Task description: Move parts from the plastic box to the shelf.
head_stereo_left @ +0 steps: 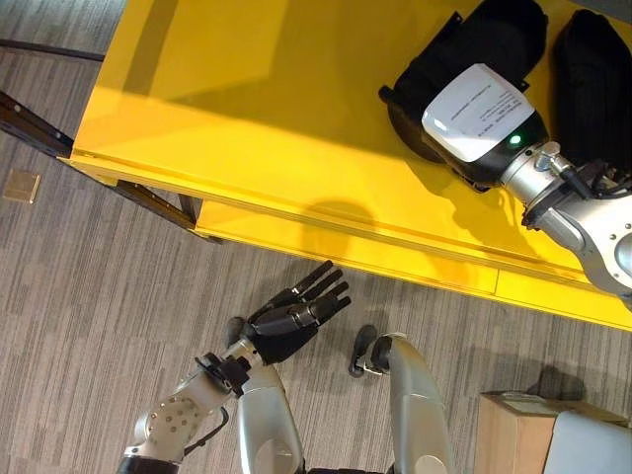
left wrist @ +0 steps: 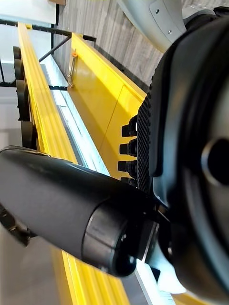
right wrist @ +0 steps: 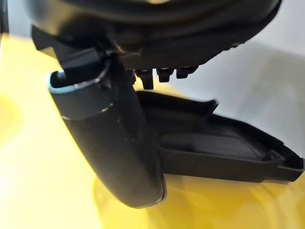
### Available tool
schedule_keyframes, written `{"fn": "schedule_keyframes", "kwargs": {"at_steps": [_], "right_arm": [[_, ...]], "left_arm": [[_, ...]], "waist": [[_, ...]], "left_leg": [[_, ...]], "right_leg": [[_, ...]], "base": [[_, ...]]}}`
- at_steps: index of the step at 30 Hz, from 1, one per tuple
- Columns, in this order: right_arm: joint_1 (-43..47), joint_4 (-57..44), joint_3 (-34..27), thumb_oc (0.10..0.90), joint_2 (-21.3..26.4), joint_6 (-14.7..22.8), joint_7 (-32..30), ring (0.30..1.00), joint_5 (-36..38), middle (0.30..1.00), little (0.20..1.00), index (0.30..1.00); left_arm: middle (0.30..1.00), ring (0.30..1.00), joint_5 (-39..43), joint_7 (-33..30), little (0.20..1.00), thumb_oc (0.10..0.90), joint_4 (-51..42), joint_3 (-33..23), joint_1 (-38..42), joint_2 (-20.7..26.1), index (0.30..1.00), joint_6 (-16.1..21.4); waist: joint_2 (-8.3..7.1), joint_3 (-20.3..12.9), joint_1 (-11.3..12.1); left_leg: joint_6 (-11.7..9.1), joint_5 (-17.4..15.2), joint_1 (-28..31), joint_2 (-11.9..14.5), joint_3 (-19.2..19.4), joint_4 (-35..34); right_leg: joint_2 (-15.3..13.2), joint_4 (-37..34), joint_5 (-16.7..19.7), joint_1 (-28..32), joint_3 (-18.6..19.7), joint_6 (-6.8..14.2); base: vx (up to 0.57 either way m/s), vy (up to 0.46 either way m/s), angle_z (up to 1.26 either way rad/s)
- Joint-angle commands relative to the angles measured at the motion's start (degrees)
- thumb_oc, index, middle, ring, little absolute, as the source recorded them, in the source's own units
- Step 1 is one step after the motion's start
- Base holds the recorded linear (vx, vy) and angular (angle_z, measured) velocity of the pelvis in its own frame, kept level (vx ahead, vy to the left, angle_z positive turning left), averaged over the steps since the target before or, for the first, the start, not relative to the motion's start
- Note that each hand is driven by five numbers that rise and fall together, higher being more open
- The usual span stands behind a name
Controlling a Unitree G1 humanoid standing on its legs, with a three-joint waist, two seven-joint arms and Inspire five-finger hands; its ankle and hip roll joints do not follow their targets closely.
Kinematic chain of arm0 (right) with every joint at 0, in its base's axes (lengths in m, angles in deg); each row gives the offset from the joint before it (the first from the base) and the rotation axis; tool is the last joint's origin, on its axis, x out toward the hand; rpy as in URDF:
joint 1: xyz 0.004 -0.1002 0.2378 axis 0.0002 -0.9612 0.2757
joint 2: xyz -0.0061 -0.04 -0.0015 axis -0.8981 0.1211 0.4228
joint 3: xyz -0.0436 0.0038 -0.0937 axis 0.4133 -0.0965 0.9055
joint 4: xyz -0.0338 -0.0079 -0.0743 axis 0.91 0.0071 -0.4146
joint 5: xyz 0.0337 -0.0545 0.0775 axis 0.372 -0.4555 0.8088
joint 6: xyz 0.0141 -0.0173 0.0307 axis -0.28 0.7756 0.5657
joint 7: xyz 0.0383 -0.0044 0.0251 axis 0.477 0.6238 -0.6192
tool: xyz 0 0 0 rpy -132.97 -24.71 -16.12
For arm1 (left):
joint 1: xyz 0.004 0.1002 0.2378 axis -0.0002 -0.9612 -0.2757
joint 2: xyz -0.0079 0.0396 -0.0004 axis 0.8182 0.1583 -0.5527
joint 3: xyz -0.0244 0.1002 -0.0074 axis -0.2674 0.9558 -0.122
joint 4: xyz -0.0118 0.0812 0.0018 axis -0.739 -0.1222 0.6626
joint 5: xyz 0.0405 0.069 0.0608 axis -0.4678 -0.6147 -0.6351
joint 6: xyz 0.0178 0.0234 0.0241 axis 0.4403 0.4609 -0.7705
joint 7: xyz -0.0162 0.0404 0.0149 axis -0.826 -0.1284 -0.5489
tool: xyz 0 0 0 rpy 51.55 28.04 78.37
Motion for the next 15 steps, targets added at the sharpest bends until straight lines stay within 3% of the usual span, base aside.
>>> {"fn": "schedule_keyframes", "kwargs": {"at_steps": [1, 6, 11, 15], "right_arm": [[7.0, -3.2, -4.6, 0.900, -0.2, 5.7, -5.0, 1.000, 0.7, 1.000, 1.000, 1.000], [7.5, -7.2, -3.6, 0.900, -3.1, 6.9, -0.6, 1.000, -0.1, 1.000, 1.000, 1.000], [9.5, -6.9, -0.5, 0.900, -5.0, 6.8, -0.4, 1.000, -0.3, 1.000, 1.000, 1.000], [9.5, -7.6, -0.6, 0.900, -7.3, 2.7, -4.8, 1.000, 6.3, 1.000, 1.000, 1.000]], "left_arm": [[1.000, 1.000, 3.9, 4.5, 1.000, 0.900, -6.1, 2.8, -0.1, -1.6, 1.000, 1.4], [1.000, 1.000, 4.5, 4.9, 1.000, 0.900, -6.2, 3.7, -0.2, -2.1, 1.000, 2.1], [1.000, 1.000, 4.2, 6.1, 1.000, 0.900, -5.2, 4.6, 0.0, -2.8, 1.000, 3.1], [1.000, 1.000, 4.3, 5.7, 1.000, 0.900, -5.1, 5.4, -0.1, -3.4, 1.000, 3.7]], "waist": [[2.54, -2.7, -0.3], [3.67, -2.6, -0.1], [4.05, -2.6, 0.3], [4.32, -3.1, 0.3]], "left_leg": [[4.0, 10.1, 0.4, -4.3, 5.3, -7.1], [4.1, 10.1, 1.0, -4.9, 5.7, -7.3], [4.3, 10.0, 1.5, -5.3, 6.0, -7.9], [4.2, 10.1, 2.8, -5.3, 6.4, -9.0]], "right_leg": [[5.1, 6.6, -8.1, 4.1, 2.6, 1.2], [4.8, 6.0, -7.5, 4.3, 3.1, 1.4], [4.2, 5.5, -7.2, 4.6, 3.0, 1.5], [4.0, 4.2, -6.7, 5.6, 3.2, 1.7]], "base": [[-0.02, 0.069, -0.01], [-0.01, 0.082, -0.02], [-0.01, 0.057, 0.03], [0.02, 0.092, 0.00]]}}
